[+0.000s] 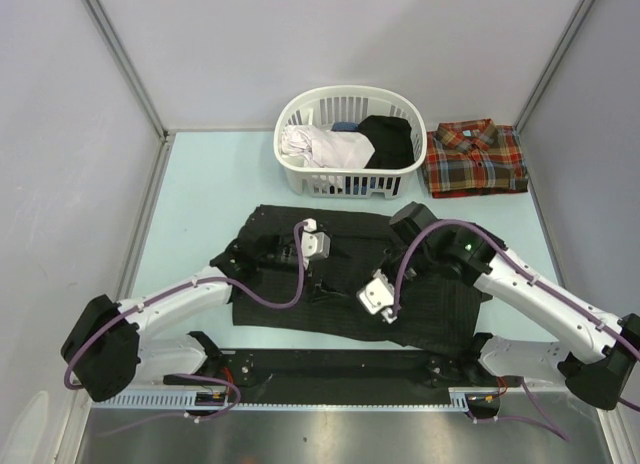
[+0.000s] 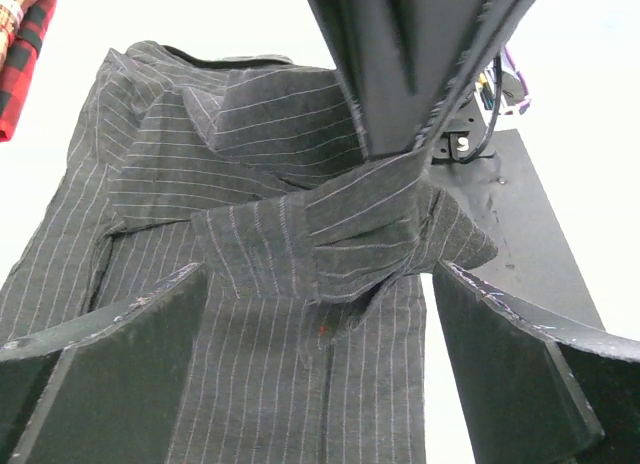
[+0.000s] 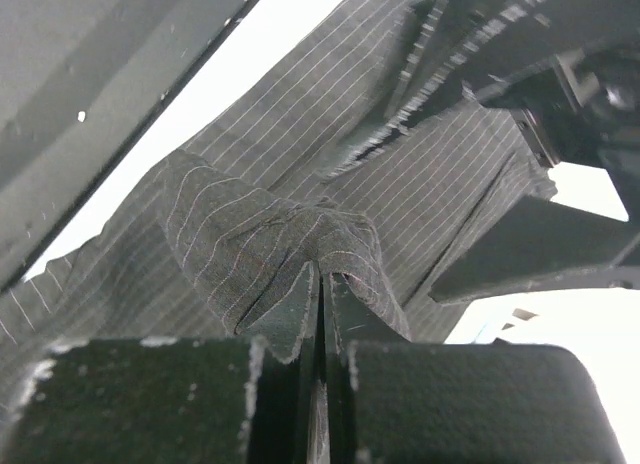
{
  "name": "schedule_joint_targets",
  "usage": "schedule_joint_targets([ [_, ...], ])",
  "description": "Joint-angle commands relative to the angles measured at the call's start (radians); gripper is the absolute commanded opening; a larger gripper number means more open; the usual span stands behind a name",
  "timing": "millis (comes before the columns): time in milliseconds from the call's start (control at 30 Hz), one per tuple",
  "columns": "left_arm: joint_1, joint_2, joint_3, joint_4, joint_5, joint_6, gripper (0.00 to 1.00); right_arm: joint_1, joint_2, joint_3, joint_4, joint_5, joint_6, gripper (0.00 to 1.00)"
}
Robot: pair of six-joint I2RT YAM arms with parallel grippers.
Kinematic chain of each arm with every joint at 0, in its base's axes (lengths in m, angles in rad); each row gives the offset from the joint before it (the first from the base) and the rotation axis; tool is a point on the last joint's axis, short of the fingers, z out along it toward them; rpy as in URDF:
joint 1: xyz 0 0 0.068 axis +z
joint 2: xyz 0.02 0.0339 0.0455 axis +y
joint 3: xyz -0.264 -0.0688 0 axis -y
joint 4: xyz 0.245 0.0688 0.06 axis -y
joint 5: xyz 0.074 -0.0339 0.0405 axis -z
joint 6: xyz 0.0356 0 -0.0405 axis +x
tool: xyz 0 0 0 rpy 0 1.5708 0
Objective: Fold and stack the long sleeve shirts
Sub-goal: Fold the shirt
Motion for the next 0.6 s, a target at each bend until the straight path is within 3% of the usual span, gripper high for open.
schedule_joint_targets([
  [0, -0.032, -0.009, 0.013, 0.075, 0.02, 0.074, 1.0, 0.025, -0.04, -0.014, -0.069, 0.034, -0.155, 0.0],
  [233, -0.08, 0.034, 0.123, -0.176, 0.052, 0.469, 0.99, 0.054, -0.037, -0.011, -0.132, 0.025, -0.214, 0.0],
  [333, -0.112, 0.074, 0.194, -0.365, 0.087, 0.65, 0.99, 0.061, -0.034, -0.011, -0.163, 0.015, -0.25, 0.0],
  [567, -0.174, 0.212, 0.346, -0.613, 0.138, 0.879, 0.99, 0.08, -0.03, -0.009, -0.137, 0.03, -0.261, 0.0],
])
